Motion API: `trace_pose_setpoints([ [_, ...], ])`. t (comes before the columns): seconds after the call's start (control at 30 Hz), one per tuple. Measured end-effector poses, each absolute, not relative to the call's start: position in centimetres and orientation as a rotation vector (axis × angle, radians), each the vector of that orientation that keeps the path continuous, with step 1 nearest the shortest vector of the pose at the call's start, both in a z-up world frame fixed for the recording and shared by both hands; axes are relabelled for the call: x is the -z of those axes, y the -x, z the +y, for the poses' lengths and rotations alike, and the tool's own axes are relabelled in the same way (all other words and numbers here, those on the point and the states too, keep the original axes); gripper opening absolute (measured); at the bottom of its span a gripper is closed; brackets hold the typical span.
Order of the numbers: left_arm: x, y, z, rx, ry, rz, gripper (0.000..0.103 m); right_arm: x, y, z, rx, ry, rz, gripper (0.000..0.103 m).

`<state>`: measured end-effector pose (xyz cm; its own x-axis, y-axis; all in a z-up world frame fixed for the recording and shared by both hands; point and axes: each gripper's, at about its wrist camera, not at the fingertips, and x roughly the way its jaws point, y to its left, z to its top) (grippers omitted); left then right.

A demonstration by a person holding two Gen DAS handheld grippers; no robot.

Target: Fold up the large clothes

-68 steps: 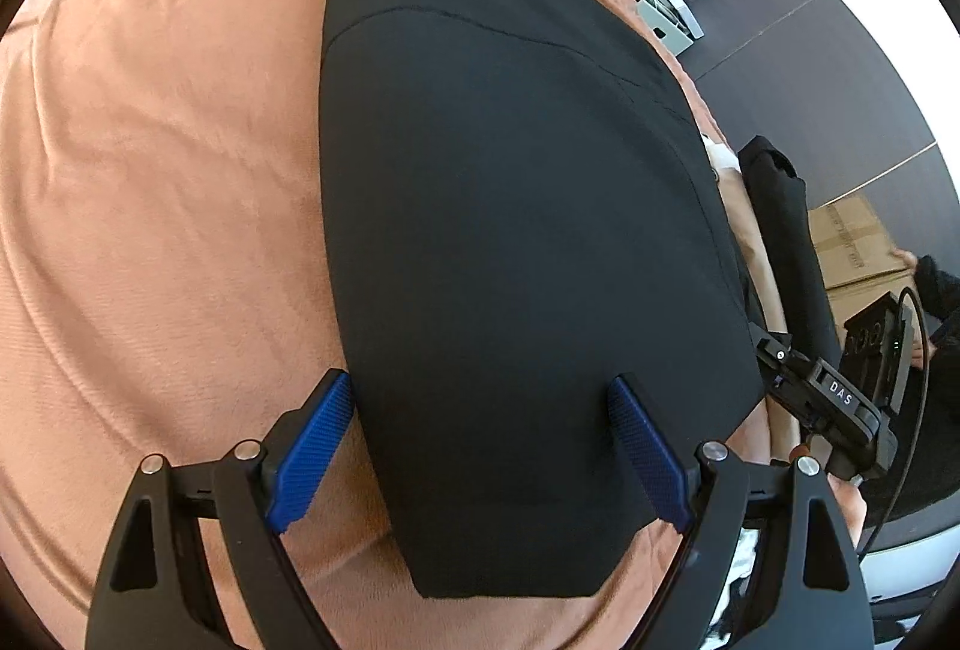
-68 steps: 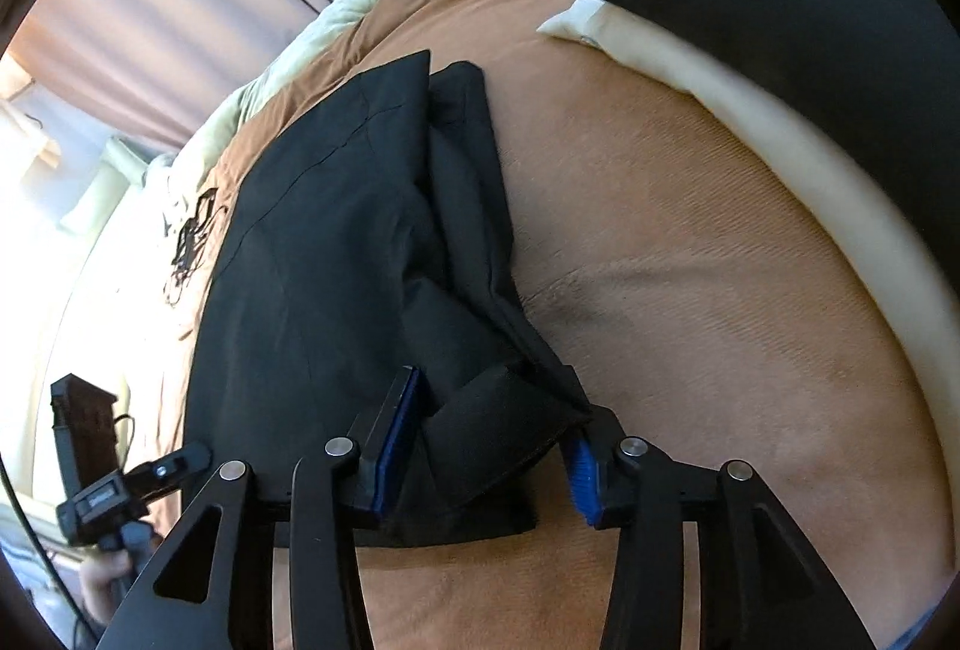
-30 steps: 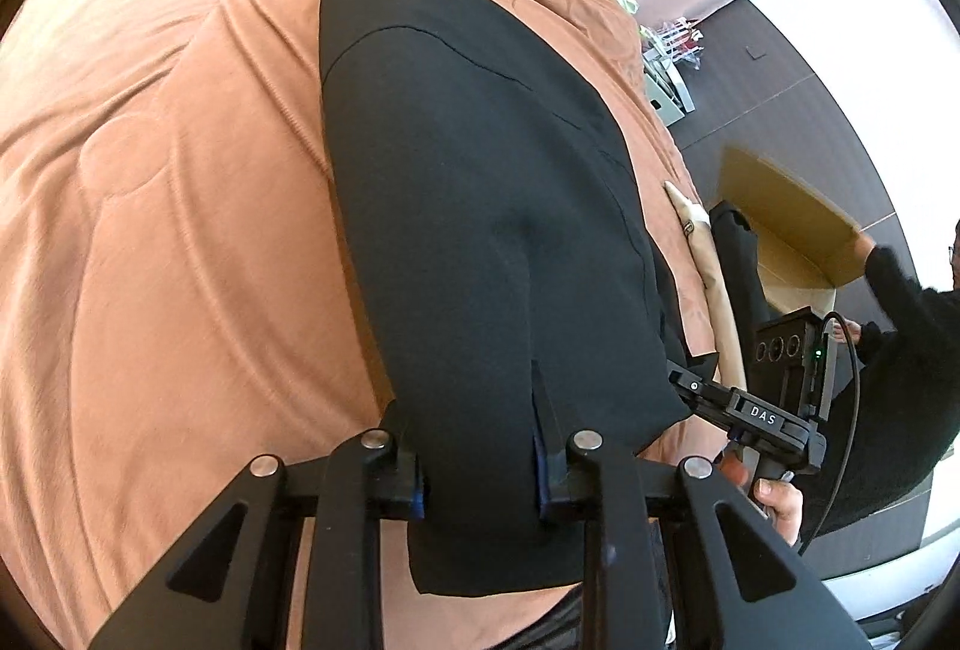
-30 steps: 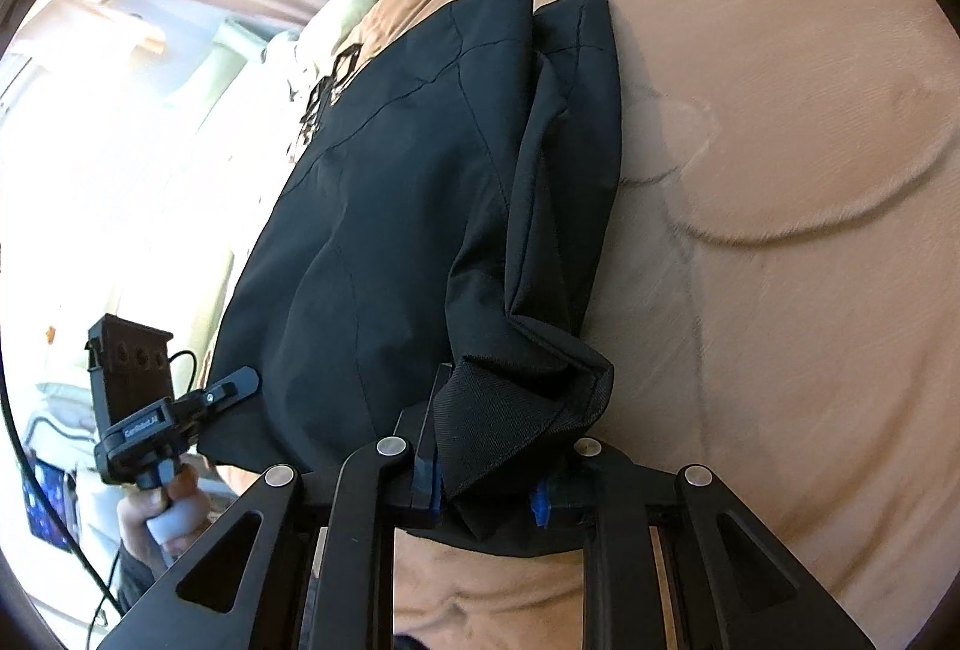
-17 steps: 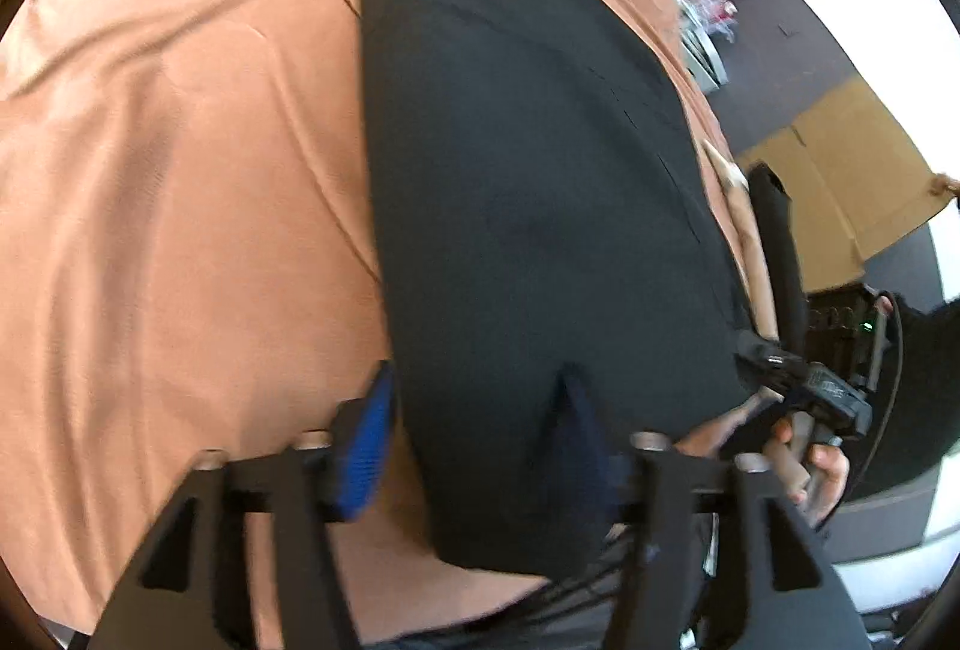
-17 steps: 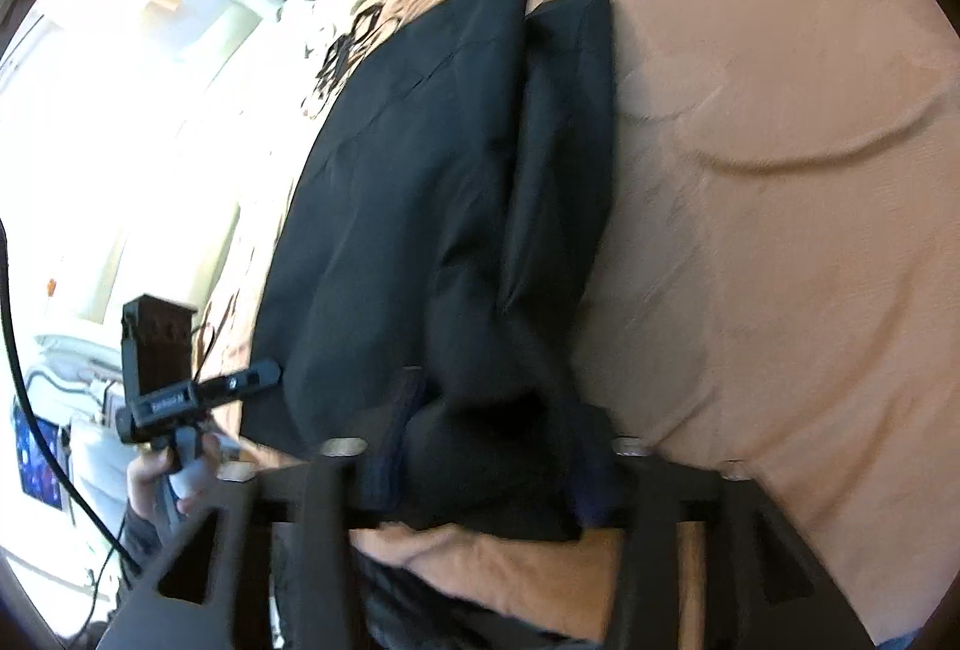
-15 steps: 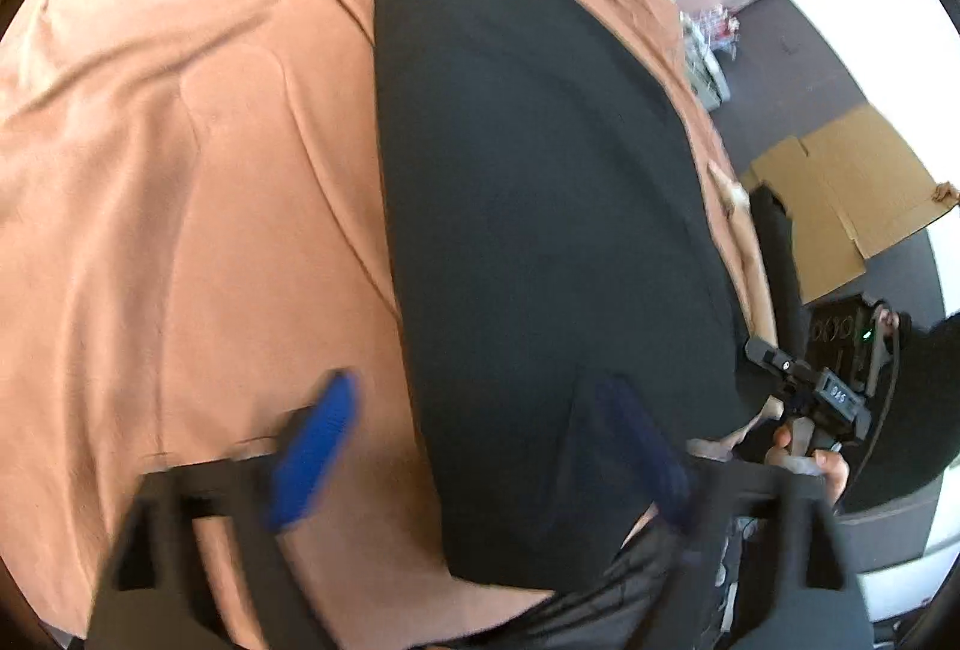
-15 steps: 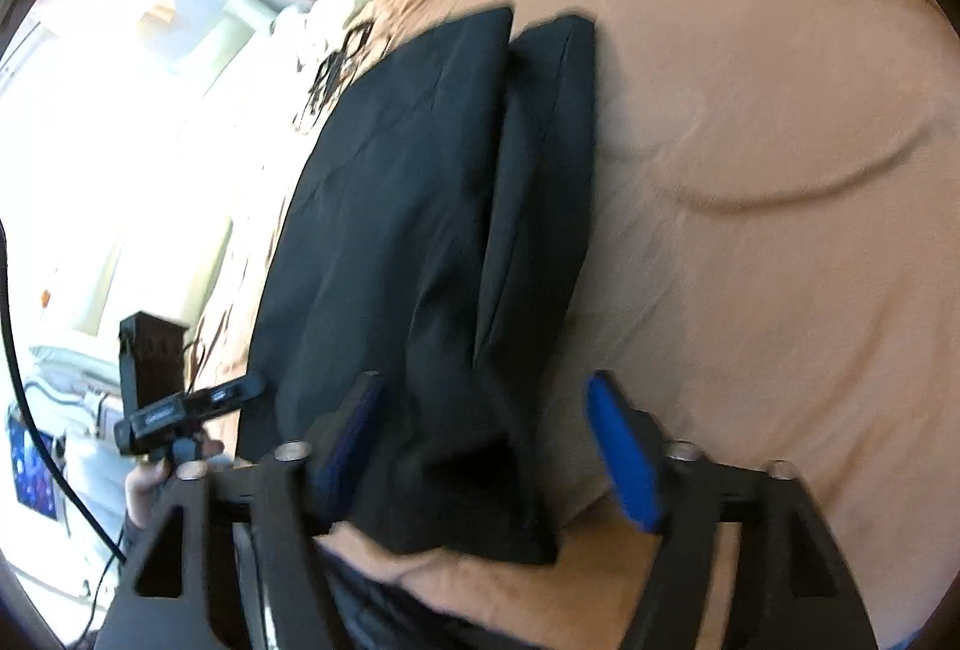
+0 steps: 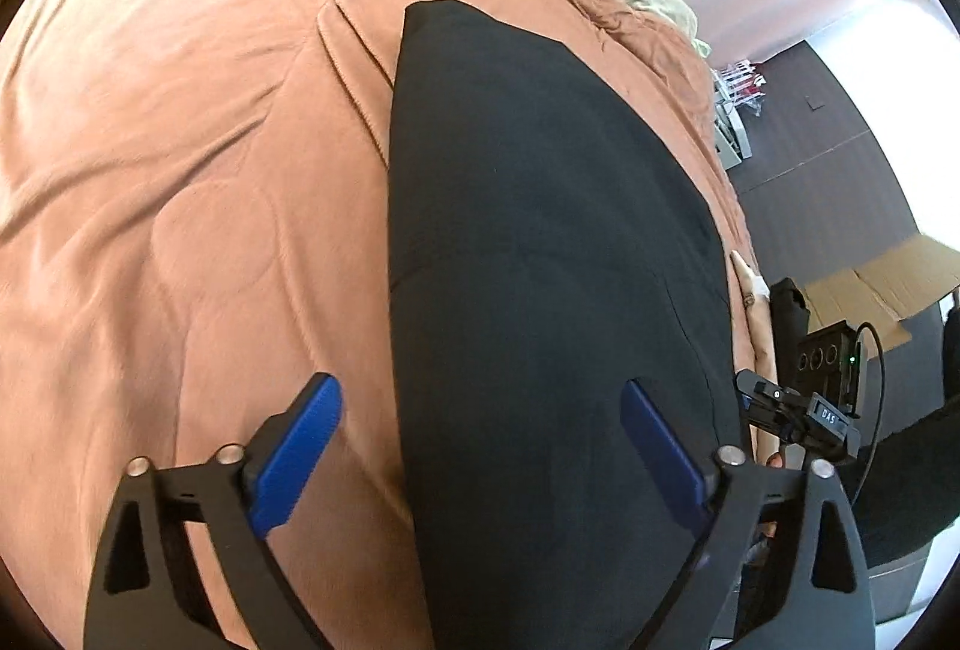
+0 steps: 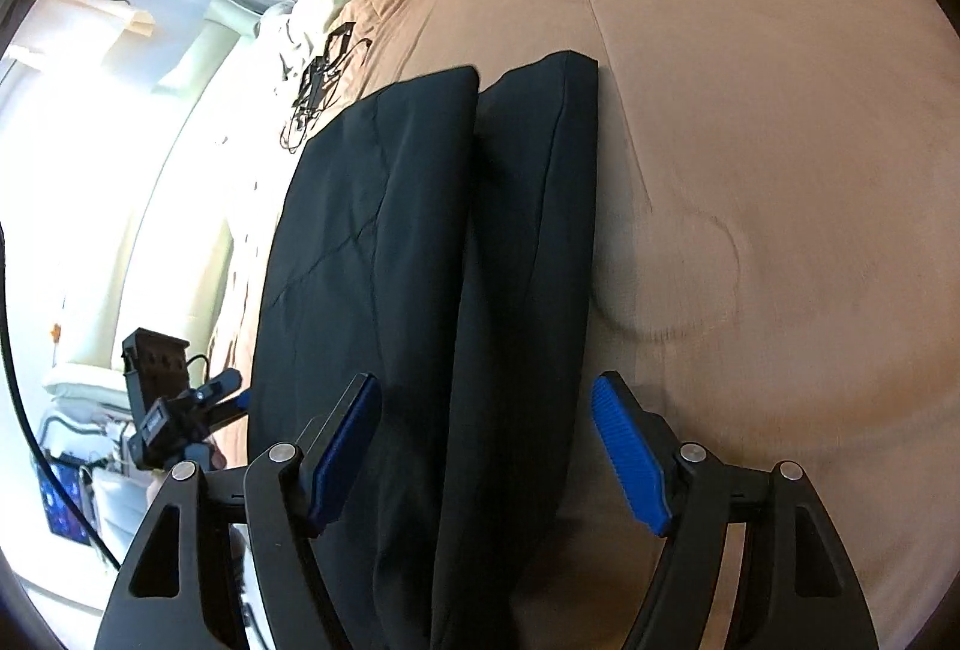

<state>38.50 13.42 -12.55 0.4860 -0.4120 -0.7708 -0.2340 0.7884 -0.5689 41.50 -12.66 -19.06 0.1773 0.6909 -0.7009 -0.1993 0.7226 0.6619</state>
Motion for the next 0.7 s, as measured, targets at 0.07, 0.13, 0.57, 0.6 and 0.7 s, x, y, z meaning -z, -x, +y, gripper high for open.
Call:
trace_pose_setpoints([
  [0.07, 13.2, -39.9, 13.5, 0.113, 0.698, 1.091, 0.086, 19.5, -42.6, -12.4, -0.665, -0.482, 1.255, 0.073],
  [0.13, 13.6, -40.5, 13.6, 0.116, 0.708, 1.096, 0.083, 20.0, -43.3, -12.5, -0.674, -0.502, 1.264, 0.073],
  [0.57, 15.8, -43.6, 13.4, 0.159, 0.747, 1.116, 0.072, 22.0, -46.4, -8.8, -0.830, -0.560, 1.317, 0.074],
  [0.6, 15.8, -43.6, 13.4, 0.154, 0.738, 1.119, 0.070, 22.1, -46.5, -8.6, -0.829, -0.562, 1.319, 0.071],
  [0.7, 15.5, -43.5, 13.3, 0.139, 0.709, 1.123, 0.058, 21.7, -46.6, -7.9, -0.817, -0.522, 1.319, 0.045],
])
